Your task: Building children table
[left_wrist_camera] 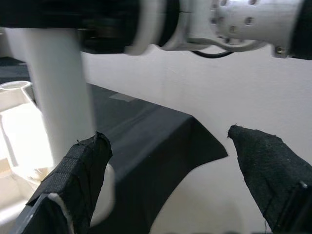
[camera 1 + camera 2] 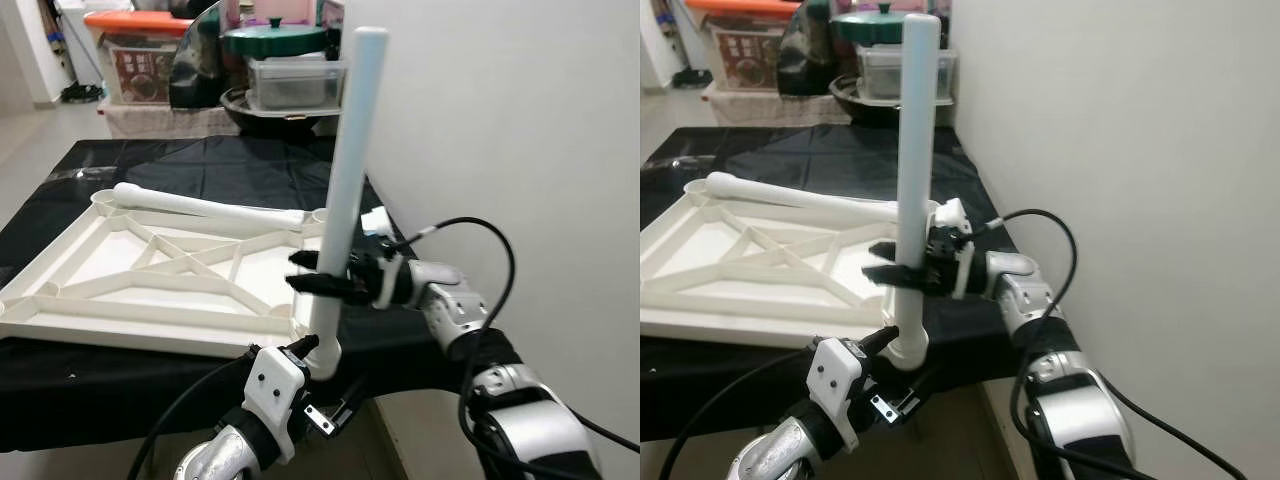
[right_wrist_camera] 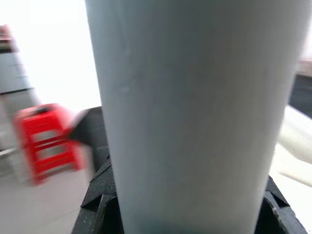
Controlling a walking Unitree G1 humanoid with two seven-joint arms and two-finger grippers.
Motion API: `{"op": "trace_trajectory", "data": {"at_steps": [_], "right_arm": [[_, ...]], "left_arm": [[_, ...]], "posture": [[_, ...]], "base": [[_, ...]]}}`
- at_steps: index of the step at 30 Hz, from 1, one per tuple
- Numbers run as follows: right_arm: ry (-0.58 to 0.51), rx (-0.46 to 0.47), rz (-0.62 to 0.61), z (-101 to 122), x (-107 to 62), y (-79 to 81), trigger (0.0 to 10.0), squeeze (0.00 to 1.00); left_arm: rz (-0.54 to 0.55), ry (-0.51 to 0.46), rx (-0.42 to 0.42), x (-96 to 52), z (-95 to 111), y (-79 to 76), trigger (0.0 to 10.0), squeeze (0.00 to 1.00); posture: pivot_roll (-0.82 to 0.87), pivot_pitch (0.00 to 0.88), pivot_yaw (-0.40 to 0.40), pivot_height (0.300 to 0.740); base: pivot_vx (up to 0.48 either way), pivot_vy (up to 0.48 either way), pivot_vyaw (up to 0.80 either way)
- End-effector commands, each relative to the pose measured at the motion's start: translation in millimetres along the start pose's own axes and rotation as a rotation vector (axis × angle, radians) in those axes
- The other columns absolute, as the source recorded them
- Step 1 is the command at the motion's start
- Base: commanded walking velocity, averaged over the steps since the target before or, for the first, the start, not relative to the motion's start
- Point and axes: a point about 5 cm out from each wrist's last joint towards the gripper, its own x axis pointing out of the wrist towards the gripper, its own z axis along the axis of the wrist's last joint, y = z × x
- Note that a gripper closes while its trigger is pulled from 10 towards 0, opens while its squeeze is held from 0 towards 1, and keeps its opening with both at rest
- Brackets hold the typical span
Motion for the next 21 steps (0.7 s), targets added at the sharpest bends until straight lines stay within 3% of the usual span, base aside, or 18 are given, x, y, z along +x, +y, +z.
{"op": "trace_trajectory", "data": {"at_steps": [1,2,3,5,6,7,8,9,12,14,15,17,20,21], "right_arm": [[-0.026,0.061,-0.334,-6,-5.3,-19.0,0.0,0.0],[-0.031,0.064,-0.504,-6,-8.5,-27.7,0.0,0.0],[-0.031,0.064,-0.504,-6,-8.5,-27.7,0.0,0.0],[-0.043,0.071,-0.751,-6,-16.4,-39.0,0.0,0.0],[-0.043,0.071,-0.751,-6,-16.4,-39.0,0.0,0.0],[-0.054,0.095,-0.948,-8,-26.9,-46.3,0.0,0.0],[-0.054,0.095,-0.948,-8,-26.9,-46.3,0.0,0.0],[-0.053,0.096,-1.173,-12,-41.1,-51.0,0.0,0.0],[-0.053,0.096,-1.173,-12,-41.1,-51.0,0.0,0.0],[-0.092,0.141,-1.492,-23,-53.0,-46.1,0.0,0.0],[-0.092,0.141,-1.492,-23,-53.0,-46.1,0.0,0.0],[-0.133,0.195,-1.637,-30,-45.8,-36.3,0.0,0.0],[-0.151,0.231,-1.674,-30,-33.1,-32.2,0.0,0.0],[-0.149,0.241,-1.629,-30,-26.5,-32.1,1.0,0.0]], "left_arm": [[0.0,0.02,0.001,-1.6,-4,-0.3,10.0,0.0],[-0.001,0.021,0.0,-1.8,-5,-0.3,10.0,0.0],[-0.001,0.021,0.0,-1.8,-5,-0.3,10.0,0.0],[-0.002,0.021,0.0,-1.8,-5,-0.3,10.0,0.0],[-0.002,0.021,0.0,-1.8,-5,-0.3,10.0,0.0],[-0.003,0.022,0.0,-1.7,-5,-0.1,10.0,0.0],[-0.003,0.022,0.0,-1.7,-5,-0.1,10.0,0.0],[-0.004,0.022,0.001,-1.6,-5,-0.2,10.0,0.0],[-0.004,0.022,0.001,-1.6,-5,-0.2,10.0,0.0],[-0.006,0.022,0.001,-1.1,-5,-0.7,10.0,0.0],[-0.006,0.022,0.001,-1.1,-5,-0.7,10.0,0.0],[-0.006,0.022,0.001,-0.5,-5,-1.0,10.0,0.0],[-0.005,0.023,0.0,-0.1,-5,-0.9,10.0,0.0],[-0.005,0.023,0.0,-0.1,-5,-0.9,10.0,0.0]], "posture": [[0.12,0.007,-0.063,0.74],[0.12,0.007,-0.062,0.74],[0.12,0.007,-0.062,0.74],[0.12,0.005,-0.062,0.74],[0.12,0.005,-0.062,0.74],[0.12,0.003,-0.06,0.74],[0.12,0.003,-0.06,0.74],[0.12,0.002,-0.062,0.74],[0.12,0.002,-0.062,0.74],[0.12,0.004,-0.065,0.74],[0.12,0.004,-0.065,0.74],[0.12,0.008,-0.066,0.74],[0.13,0.01,-0.07,0.74],[0.13,0.01,-0.07,0.74]], "base": [[0.0,0.0,0.0],[0.0,0.0,0.0],[0.0,0.0,0.0],[0.0,0.0,0.0],[0.0,0.0,0.0],[0.0,0.0,0.0],[0.0,0.0,0.0],[0.0,0.0,0.0],[0.0,0.0,0.0],[0.0,0.0,0.0],[0.0,0.0,0.0],[0.0,0.0,0.0],[0.0,0.0,0.0],[0.0,0.0,0.0]]}}
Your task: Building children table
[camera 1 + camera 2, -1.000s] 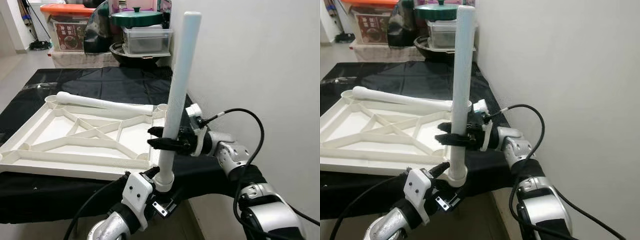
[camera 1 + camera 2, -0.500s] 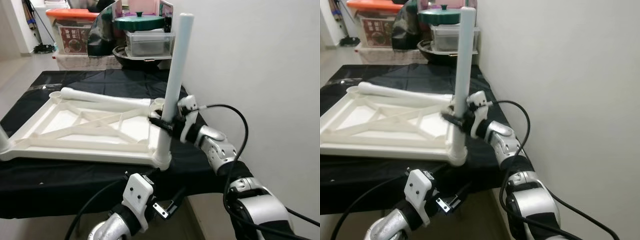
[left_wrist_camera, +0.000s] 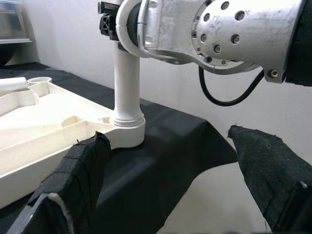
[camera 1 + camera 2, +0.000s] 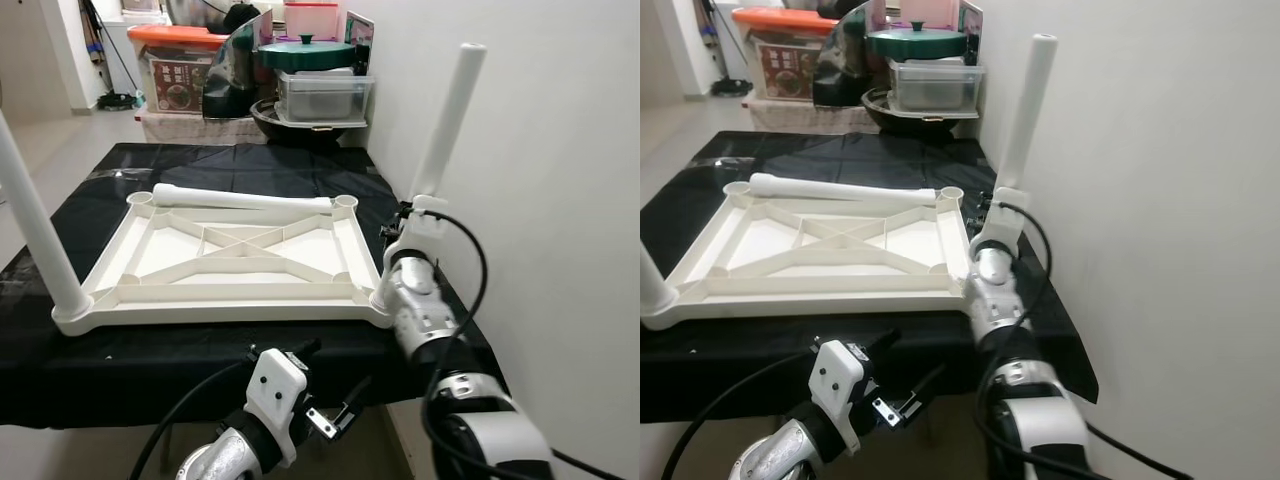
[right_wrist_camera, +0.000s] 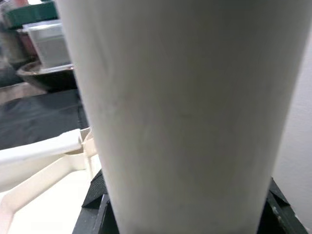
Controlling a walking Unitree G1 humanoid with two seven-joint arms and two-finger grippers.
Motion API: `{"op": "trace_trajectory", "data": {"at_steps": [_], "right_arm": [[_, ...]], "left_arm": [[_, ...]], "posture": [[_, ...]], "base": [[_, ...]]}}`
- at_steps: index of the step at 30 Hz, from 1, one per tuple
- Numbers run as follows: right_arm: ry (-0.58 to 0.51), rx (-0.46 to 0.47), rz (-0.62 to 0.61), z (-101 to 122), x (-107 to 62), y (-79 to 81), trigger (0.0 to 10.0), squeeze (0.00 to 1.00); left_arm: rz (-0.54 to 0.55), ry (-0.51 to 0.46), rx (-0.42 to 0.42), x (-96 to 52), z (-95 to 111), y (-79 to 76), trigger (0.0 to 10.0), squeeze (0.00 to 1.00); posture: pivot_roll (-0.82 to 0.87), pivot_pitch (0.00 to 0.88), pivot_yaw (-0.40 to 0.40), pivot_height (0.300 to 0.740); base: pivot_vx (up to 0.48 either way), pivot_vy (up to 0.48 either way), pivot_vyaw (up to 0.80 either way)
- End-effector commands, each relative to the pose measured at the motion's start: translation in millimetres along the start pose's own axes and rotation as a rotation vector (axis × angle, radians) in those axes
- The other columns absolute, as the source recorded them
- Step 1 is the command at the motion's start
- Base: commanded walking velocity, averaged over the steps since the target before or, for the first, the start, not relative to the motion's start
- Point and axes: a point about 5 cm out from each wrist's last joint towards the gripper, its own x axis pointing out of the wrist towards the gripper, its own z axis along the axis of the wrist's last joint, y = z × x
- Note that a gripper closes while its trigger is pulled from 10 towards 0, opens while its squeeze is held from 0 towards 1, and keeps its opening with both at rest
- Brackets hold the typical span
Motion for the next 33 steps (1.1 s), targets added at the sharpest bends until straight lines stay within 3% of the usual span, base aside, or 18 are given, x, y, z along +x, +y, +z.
{"op": "trace_trajectory", "data": {"at_steps": [1,2,3,4,9,10,11,13,14,15,16,17,18,19,22,23,27,33], "right_arm": [[0.106,0.131,-0.051,-18,-1.2,-8.2,1.0,0.0],[0.102,0.111,-0.031,-17,-1.2,-5.8,10.0,0.0],[0.099,0.108,0.009,-16,-1.1,-2.8,10.0,0.0],[0.067,0.137,0.123,-11,-0.9,3.5,10.0,1.0],[0.05,0.146,0.134,-8,-3.8,8.2,10.0,1.0],[0.009,0.167,0.244,0,-2.7,10.8,10.0,0.0],[0.009,0.167,0.244,0,-2.7,10.8,10.0,0.0],[-0.057,0.17,0.5,12,-2.5,14.5,10.0,0.0],[-0.071,0.168,0.561,14,-3.0,15.1,10.0,0.0],[-0.045,0.155,0.695,13,-4.2,14.3,10.0,0.0],[-0.045,0.155,0.695,13,-4.2,14.3,10.0,0.0],[-0.023,0.15,0.782,11,-5.5,13.3,10.0,0.0],[0.024,0.148,0.948,9,-9.8,10.2,10.0,0.0],[0.024,0.148,0.948,9,-9.8,10.2,10.0,0.0],[0.156,0.111,1.362,4,-27.7,-0.8,10.0,0.0],[0.156,0.111,1.362,4,-27.7,-0.8,10.0,0.0],[0.267,0.067,1.714,3,-46.2,-1.6,10.0,0.0],[0.28,0.028,1.82,6,-49.3,6.8,10.0,0.0]], "left_arm": [[-0.003,0.019,0.001,0.5,-4,-0.9,10.0,0.0],[-0.003,0.02,0.001,0.5,-4,-1.0,10.0,0.0],[-0.003,0.02,0.001,0.4,-4,-1.0,10.0,0.0],[-0.004,0.02,0.0,0.5,-4,-0.9,10.0,0.0],[-0.005,0.021,-0.001,0.5,-5,-0.9,10.0,0.0],[-0.006,0.021,-0.001,0.5,-5,-1.1,10.0,0.0],[-0.006,0.021,-0.001,0.5,-5,-1.1,10.0,0.0],[-0.006,0.021,-0.001,0.7,-5,-0.7,10.0,0.0],[-0.006,0.021,-0.001,0.7,-5,-0.6,10.0,0.0],[-0.007,0.021,0.0,0.8,-5,-0.4,10.0,0.0],[-0.007,0.021,0.0,0.8,-5,-0.4,10.0,0.0],[-0.008,0.021,0.001,0.9,-5,-0.2,10.0,0.0],[-0.008,0.021,0.001,1.0,-5,0.0,10.0,0.0],[-0.008,0.021,0.001,1.0,-5,0.0,10.0,0.0],[-0.012,0.019,0.003,1.2,-5,0.1,10.0,0.0],[-0.012,0.019,0.003,1.2,-5,0.1,10.0,0.0],[-0.012,0.016,0.004,0.8,-4,-0.2,10.0,0.0],[-0.011,0.015,0.004,0.2,-3,-0.5,10.0,0.0]], "posture": [[0.13,0.013,-0.07,0.74],[0.13,0.014,-0.07,0.74],[0.12,0.015,-0.07,0.74],[0.12,0.018,-0.068,0.74],[0.12,0.018,-0.068,0.74],[0.12,0.019,-0.068,0.74],[0.12,0.019,-0.068,0.74],[0.12,0.019,-0.063,0.74],[0.12,0.019,-0.063,0.74],[0.12,0.018,-0.064,0.74],[0.12,0.018,-0.064,0.74],[0.12,0.019,-0.063,0.74],[0.12,0.017,-0.061,0.74],[0.12,0.017,-0.061,0.74],[0.12,0.018,-0.061,0.74],[0.12,0.018,-0.061,0.74],[0.13,0.02,-0.065,0.74],[0.13,0.023,-0.066,0.74]], "base": [[0.0,0.0,0.0],[0.0,0.0,0.0],[0.0,0.0,0.0],[0.0,0.0,0.0],[0.0,0.0,0.0],[0.0,0.0,0.0],[0.0,0.0,0.0],[0.0,0.0,0.0],[0.0,0.0,0.0],[0.0,0.0,0.0],[0.0,0.0,0.0],[0.0,0.0,0.0],[0.0,0.0,0.0],[0.0,0.0,0.0],[0.0,0.0,0.0],[0.0,0.0,0.0],[0.0,0.0,0.0],[0.0,0.0,0.0]]}}
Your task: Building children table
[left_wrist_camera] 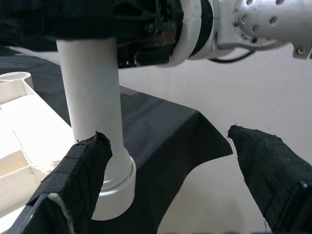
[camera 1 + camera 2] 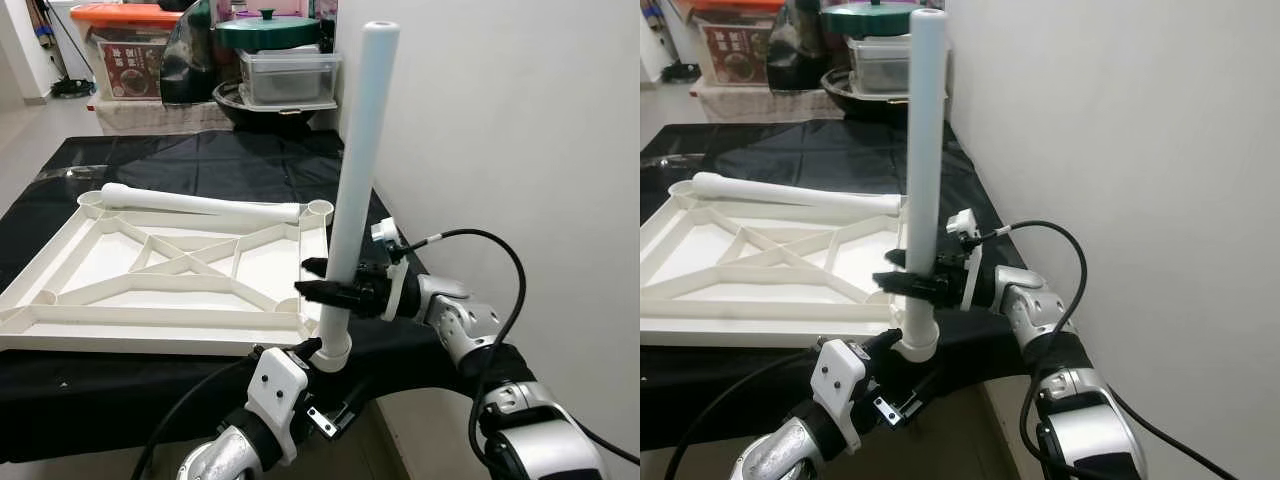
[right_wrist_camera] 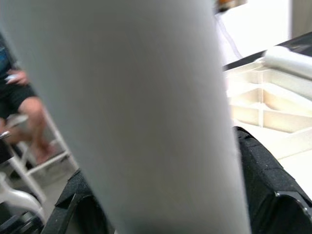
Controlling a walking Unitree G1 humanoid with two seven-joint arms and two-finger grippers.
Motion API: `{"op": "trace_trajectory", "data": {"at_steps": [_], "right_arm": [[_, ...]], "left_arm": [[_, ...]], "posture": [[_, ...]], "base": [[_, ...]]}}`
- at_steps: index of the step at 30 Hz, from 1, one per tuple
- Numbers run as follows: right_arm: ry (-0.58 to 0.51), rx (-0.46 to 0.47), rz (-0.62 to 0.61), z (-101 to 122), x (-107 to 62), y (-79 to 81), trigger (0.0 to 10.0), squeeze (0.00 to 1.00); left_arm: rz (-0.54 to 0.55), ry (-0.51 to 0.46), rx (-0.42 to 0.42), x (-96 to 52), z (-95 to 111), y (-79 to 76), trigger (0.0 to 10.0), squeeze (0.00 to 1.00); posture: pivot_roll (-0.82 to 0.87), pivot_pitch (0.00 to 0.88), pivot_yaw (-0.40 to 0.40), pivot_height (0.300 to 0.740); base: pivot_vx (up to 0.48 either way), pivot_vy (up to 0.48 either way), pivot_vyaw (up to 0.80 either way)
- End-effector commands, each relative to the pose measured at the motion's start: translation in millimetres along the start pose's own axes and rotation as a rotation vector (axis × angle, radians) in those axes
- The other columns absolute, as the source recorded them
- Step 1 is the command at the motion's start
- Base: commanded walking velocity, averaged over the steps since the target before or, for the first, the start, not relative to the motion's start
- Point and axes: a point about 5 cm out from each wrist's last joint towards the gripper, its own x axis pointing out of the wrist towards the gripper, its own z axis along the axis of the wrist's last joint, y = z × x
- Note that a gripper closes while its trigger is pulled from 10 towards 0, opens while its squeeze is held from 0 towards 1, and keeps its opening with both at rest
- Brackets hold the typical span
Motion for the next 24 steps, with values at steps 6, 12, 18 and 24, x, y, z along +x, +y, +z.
{"op": "trace_trajectory", "data": {"at_steps": [6,12,18,24], "right_arm": [[0.115,-0.094,-0.08,-8,20.0,-6.8,0.0,0.0],[0.055,-0.106,-0.351,-13,14.8,-20.1,0.0,0.0],[-0.099,-0.001,-1.124,-10,-18.8,-53.4,0.0,0.0],[-0.151,0.088,-1.686,-24,-60.9,-55.1,0.0,0.0]], "left_arm": [[-0.001,0.006,0.002,-1.3,-1,-1.4,10.0,0.0],[0.012,0.003,0.004,-1.8,-1,-0.3,10.0,0.0],[0.055,0.0,0.024,-2.4,-1,3.5,10.0,0.0],[0.086,-0.003,0.035,-2.8,-1,6.6,10.0,0.0]], "posture": [[0.13,0.026,-0.068,0.74],[0.13,0.022,-0.069,0.74],[0.12,0.018,-0.065,0.74],[0.12,0.013,-0.064,0.74]], "base": [[0.0,0.0,0.0],[0.0,0.0,0.0],[0.0,0.0,0.0],[0.0,0.0,0.0]]}}
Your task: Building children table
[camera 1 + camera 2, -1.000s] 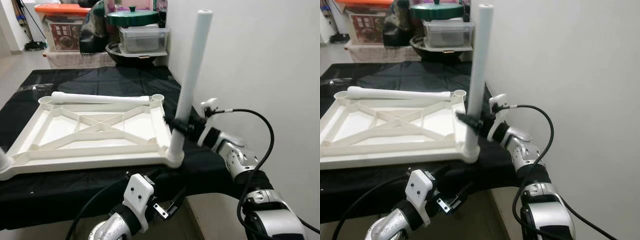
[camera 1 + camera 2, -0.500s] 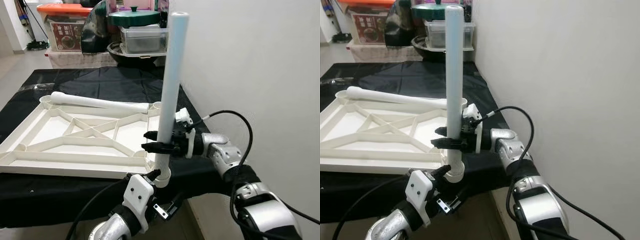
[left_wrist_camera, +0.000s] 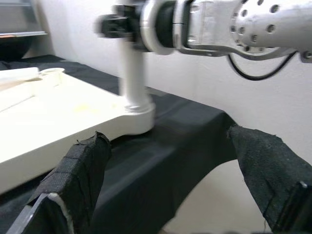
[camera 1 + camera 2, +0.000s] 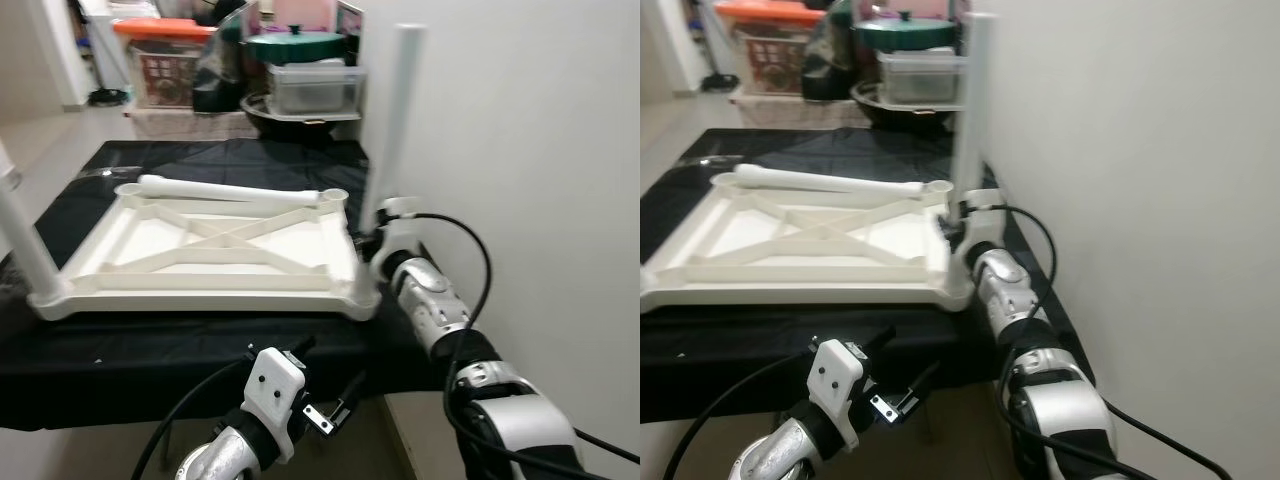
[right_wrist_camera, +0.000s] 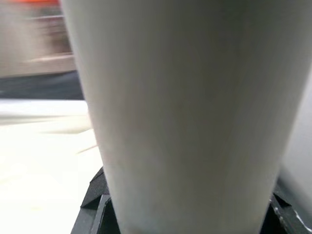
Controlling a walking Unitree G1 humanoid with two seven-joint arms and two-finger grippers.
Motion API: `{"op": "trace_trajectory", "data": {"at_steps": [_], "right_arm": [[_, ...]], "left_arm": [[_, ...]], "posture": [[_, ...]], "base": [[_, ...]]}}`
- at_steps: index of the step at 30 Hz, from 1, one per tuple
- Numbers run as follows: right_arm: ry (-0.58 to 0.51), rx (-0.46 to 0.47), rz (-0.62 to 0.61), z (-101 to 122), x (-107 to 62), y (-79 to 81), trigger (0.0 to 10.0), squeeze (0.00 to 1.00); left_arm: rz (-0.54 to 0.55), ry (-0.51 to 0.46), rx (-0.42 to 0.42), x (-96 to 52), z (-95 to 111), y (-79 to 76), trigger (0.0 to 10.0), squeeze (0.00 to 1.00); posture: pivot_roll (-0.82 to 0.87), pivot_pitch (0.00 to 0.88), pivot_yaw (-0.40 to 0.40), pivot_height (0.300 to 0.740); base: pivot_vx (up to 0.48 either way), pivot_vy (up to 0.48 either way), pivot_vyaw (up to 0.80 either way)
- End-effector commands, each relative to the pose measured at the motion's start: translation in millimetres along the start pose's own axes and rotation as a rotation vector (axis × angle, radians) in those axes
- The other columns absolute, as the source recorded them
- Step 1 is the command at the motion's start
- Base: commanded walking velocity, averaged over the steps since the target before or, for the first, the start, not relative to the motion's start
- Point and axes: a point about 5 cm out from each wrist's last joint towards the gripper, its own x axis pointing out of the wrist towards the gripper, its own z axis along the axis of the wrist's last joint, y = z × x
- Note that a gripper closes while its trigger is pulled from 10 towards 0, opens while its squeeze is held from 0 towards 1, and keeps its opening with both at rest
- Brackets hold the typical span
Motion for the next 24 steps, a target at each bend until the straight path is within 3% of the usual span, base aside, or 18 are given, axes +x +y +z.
{"op": "trace_trajectory", "data": {"at_steps": [1,3,6,7,13,14,16,17,18,19,20,22,24], "right_arm": [[0.11,0.097,-0.227,-26,-8.1,-26.8,0.0,0.0],[0.104,0.136,-0.411,-31,-15.8,-28.6,0.0,0.0],[0.096,0.151,-0.438,-31,-17.3,-24.5,0.0,0.0],[0.086,0.175,-0.385,-29,-15.2,-13.8,10.0,0.0],[0.037,0.177,-0.27,-21,-10.7,3.8,10.0,0.0],[-0.007,0.17,-0.196,-16,-9.4,11.1,10.0,1.0],[-0.007,0.17,-0.196,-16,-9.4,11.1,10.0,1.0],[-0.043,0.158,-0.133,-12,-8.5,15.6,10.0,1.0],[-0.094,0.137,0.081,-5,-7.8,26.9,10.0,0.0],[-0.094,0.137,0.081,-5,-7.8,26.9,10.0,0.0],[-0.088,0.165,0.267,-5,-9.3,35.5,10.0,0.0],[-0.079,0.176,0.315,-5,-10.4,37.8,10.0,0.0],[-0.038,0.148,0.52,-7,-16.0,39.0,10.0,0.0]], "left_arm": [[0.017,0.001,0.008,-0.5,-1,1.1,10.0,0.0],[0.07,-0.005,0.034,-1.3,0,6.0,10.0,0.0],[0.085,-0.006,0.041,-2.0,0,7.7,10.0,0.0],[0.093,-0.005,0.045,-2.5,0,8.5,10.0,0.0],[0.093,-0.003,0.043,-2.8,-1,8.1,10.0,0.0],[0.09,-0.001,0.041,-2.7,-1,7.6,10.0,0.0],[0.09,-0.001,0.041,-2.7,-1,7.6,10.0,0.0],[0.083,-0.001,0.039,-2.2,-1,7.0,10.0,0.0],[0.074,0.003,0.037,-1.4,-2,5.8,10.0,0.0],[0.074,0.003,0.037,-1.4,-2,5.8,10.0,0.0],[0.07,0.003,0.036,-0.8,-2,5.3,10.0,0.0],[0.07,0.003,0.036,-0.6,-2,5.3,10.0,0.0],[0.07,0.002,0.037,-0.1,-2,5.2,10.0,0.0]], "posture": [[0.12,0.013,-0.064,0.74],[0.13,0.01,-0.067,0.74],[0.13,0.009,-0.067,0.74],[0.13,0.007,-0.067,0.74],[0.13,0.002,-0.07,0.74],[0.13,0.002,-0.069,0.74],[0.13,0.002,-0.069,0.74],[0.13,0.003,-0.069,0.74],[0.13,0.008,-0.068,0.74],[0.13,0.008,-0.068,0.74],[0.13,0.012,-0.067,0.74],[0.13,0.012,-0.067,0.74],[0.12,0.012,-0.067,0.74]], "base": [[0.0,0.0,0.0],[0.0,0.0,0.0],[0.0,0.0,0.0],[0.0,0.0,0.0],[0.0,0.0,0.0],[0.0,0.0,0.0],[0.0,0.0,0.0],[0.0,0.0,0.0],[0.0,0.0,0.0],[0.0,0.0,0.0],[0.0,0.0,0.0],[0.0,0.0,0.0],[0.0,0.0,0.0]]}}
